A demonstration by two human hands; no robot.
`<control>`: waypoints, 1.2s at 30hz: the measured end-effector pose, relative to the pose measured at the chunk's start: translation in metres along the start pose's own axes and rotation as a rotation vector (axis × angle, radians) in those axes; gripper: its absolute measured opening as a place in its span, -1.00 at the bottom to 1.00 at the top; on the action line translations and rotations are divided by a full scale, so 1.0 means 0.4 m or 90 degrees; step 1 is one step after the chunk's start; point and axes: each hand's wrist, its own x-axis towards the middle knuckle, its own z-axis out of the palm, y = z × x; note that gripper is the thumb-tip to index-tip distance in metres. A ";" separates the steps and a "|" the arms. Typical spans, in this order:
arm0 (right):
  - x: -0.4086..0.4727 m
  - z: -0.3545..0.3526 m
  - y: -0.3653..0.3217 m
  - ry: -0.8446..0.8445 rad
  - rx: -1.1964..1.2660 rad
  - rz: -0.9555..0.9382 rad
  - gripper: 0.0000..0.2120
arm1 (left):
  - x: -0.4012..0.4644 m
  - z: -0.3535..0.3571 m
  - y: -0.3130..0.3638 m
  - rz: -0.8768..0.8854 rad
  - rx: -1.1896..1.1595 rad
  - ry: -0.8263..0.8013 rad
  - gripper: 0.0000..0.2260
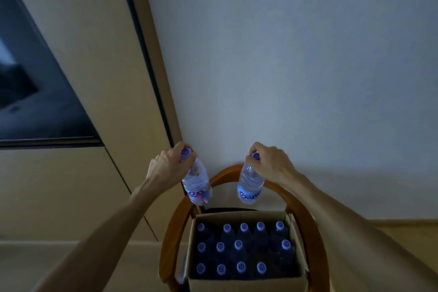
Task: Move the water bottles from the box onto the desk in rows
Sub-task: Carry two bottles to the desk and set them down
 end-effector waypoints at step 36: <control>0.295 0.350 -1.546 0.031 0.191 -0.498 -0.79 | -0.446 -1.019 -0.946 -0.266 0.134 0.402 -0.83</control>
